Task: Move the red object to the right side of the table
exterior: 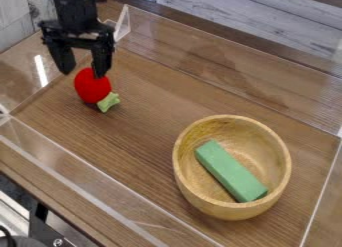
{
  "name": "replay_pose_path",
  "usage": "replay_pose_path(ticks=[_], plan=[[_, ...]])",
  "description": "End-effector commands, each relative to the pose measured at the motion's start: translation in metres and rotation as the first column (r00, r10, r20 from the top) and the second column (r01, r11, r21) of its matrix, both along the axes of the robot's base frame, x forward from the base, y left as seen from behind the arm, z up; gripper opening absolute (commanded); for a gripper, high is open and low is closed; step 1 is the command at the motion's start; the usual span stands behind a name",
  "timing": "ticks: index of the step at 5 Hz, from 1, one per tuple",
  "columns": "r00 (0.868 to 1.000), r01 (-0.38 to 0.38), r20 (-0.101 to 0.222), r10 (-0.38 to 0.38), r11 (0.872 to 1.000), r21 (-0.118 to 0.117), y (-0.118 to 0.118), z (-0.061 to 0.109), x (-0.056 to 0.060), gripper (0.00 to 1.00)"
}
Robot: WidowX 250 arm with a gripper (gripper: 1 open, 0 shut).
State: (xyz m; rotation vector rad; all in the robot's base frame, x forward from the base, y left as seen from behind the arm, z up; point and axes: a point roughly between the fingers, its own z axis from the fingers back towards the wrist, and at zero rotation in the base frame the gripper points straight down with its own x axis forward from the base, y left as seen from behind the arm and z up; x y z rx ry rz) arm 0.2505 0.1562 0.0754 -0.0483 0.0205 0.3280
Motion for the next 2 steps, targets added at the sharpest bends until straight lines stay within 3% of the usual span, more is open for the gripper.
replay_pose_path(ticks=[1, 2], plan=[[0.999, -0.021, 0.043, 0.02, 1.0, 0.017, 0.0054, 0.001, 0.0065, 1.0], [0.998, -0.034, 0.053, 0.033, 0.999, 0.018, 0.0095, -0.0058, 0.0108, 1.0]])
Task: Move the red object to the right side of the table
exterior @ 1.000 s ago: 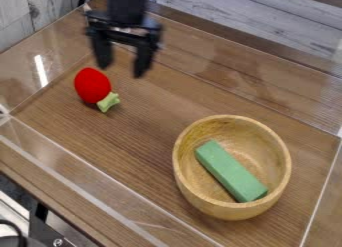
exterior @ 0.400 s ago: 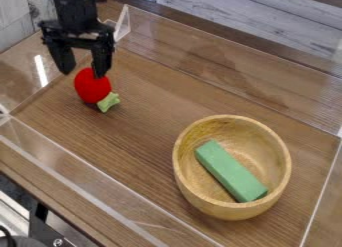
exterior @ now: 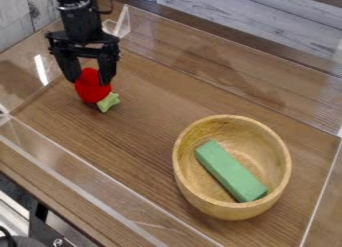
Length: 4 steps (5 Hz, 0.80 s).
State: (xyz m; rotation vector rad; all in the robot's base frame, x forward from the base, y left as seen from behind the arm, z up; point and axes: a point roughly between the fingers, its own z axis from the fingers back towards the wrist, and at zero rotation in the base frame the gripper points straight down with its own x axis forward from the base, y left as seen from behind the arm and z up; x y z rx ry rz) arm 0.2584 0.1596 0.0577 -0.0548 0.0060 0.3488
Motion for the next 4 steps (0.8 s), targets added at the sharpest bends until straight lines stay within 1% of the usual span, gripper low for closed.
replay_pose_path(ticks=[1, 2, 3, 4], plan=[[0.998, -0.028, 0.05, 0.026, 0.999, 0.026, 0.011, 0.008, 0.007, 1.0], [0.997, -0.041, 0.072, 0.039, 0.999, 0.025, 0.017, 0.007, 0.011, 1.0], [0.995, -0.052, 0.083, 0.05, 0.998, 0.024, 0.023, 0.005, 0.015, 1.0], [0.994, -0.062, 0.088, 0.06, 0.998, 0.02, 0.026, 0.004, 0.019, 1.0]])
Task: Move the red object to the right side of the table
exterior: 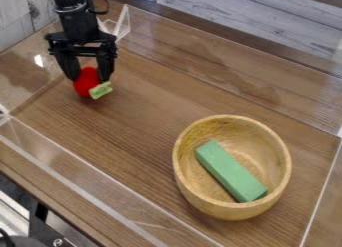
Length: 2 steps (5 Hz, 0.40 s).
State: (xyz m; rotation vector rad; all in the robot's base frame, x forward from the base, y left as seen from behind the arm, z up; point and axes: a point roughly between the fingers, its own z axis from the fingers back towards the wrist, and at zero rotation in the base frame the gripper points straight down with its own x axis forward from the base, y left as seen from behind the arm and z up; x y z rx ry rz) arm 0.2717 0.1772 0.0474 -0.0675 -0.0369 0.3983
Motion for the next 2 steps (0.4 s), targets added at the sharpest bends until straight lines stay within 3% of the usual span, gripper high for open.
replay_pose_path(ticks=[1, 2], plan=[[0.999, -0.017, 0.044, 0.016, 0.999, 0.028, 0.0087, 0.0118, 0.0081, 1.0], [0.999, -0.02, 0.042, 0.019, 1.0, 0.024, 0.0087, 0.0103, 0.0104, 1.0]])
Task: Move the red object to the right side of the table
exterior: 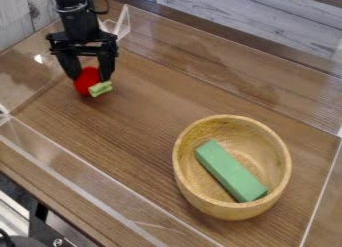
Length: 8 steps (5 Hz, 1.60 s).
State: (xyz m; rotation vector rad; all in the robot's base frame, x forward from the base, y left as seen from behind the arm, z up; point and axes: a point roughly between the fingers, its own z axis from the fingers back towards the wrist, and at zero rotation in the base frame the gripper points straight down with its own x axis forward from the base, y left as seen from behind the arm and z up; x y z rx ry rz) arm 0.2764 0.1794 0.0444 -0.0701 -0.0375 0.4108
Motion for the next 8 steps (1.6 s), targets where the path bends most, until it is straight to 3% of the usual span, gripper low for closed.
replay_pose_path(ticks=[1, 5, 6, 7, 8], plan=[[0.999, -0.008, 0.039, 0.007, 1.0, 0.022, 0.006, 0.012, 0.007, 1.0], [1.0, -0.002, 0.029, 0.002, 1.0, -0.002, 0.004, 0.009, 0.012, 1.0], [1.0, -0.001, 0.029, 0.001, 1.0, 0.002, 0.003, 0.007, 0.013, 0.0], [0.999, 0.023, 0.039, -0.023, 1.0, 0.007, 0.0, 0.013, 0.018, 0.0], [0.993, 0.092, 0.069, -0.093, 0.996, 0.012, -0.013, 0.029, 0.028, 0.0]])
